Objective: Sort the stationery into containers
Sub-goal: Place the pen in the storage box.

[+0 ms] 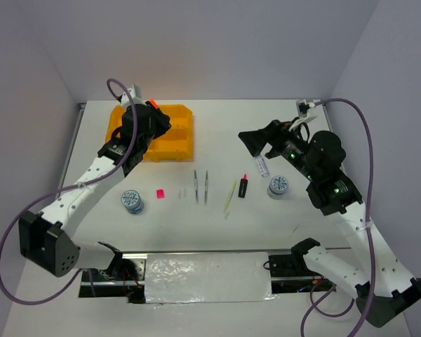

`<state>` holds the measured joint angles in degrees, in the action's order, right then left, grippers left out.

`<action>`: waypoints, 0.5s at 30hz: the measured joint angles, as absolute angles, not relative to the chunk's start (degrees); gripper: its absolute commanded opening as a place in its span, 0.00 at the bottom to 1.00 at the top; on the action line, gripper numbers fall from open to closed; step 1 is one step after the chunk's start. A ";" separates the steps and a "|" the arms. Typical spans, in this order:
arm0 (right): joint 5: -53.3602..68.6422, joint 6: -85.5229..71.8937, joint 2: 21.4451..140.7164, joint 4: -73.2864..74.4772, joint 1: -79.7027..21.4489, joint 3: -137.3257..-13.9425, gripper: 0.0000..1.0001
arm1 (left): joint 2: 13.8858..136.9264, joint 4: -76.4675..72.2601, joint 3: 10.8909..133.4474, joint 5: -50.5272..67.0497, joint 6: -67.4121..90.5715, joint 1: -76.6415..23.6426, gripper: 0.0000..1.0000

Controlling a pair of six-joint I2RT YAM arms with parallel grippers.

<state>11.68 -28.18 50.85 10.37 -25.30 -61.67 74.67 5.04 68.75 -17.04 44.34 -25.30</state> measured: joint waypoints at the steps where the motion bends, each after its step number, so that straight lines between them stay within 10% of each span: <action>1: 11.07 -28.27 49.21 10.96 -25.30 -61.08 0.90 | 76.34 6.35 69.30 -20.10 47.31 -24.93 0.00; 15: 9.74 -28.05 42.74 18.09 -25.30 -57.60 0.90 | 95.44 13.65 75.53 -34.00 67.92 -23.46 0.10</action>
